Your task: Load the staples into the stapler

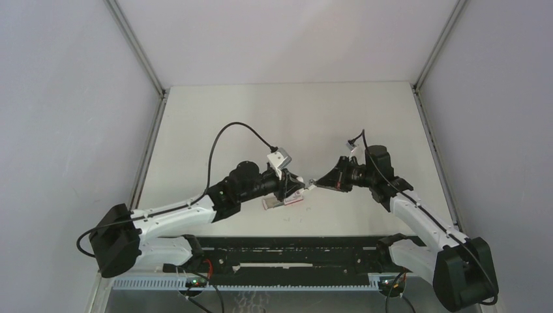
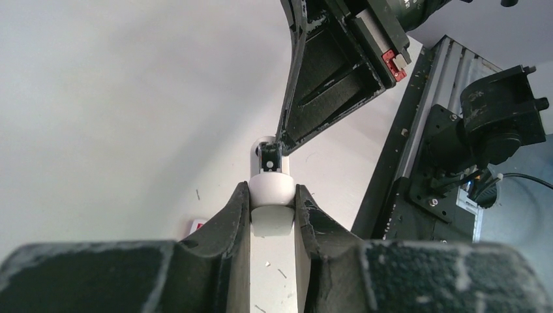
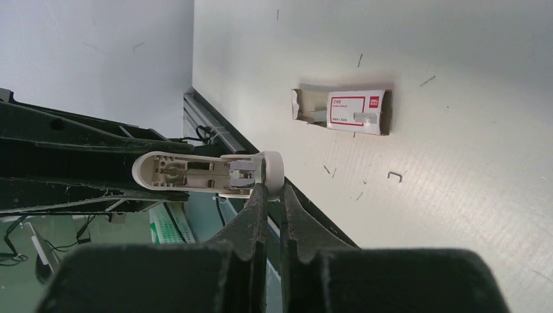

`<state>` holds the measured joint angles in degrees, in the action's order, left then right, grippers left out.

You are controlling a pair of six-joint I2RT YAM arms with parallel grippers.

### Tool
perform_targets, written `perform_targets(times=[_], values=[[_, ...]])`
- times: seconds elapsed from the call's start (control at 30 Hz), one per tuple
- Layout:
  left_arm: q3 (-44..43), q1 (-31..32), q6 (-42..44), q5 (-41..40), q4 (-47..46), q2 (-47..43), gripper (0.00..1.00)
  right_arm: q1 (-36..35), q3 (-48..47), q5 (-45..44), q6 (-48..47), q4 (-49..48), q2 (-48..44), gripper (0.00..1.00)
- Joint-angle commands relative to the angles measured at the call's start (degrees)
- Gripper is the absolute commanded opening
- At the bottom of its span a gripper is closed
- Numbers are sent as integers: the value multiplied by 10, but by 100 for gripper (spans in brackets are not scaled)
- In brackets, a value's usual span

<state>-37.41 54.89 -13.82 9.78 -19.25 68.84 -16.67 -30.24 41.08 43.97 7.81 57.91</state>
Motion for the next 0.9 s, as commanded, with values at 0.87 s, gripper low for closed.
perform_targets(times=[0.87], values=[[141, -102, 33, -157, -331, 15, 0, 25, 37, -72, -32, -86, 29, 15]])
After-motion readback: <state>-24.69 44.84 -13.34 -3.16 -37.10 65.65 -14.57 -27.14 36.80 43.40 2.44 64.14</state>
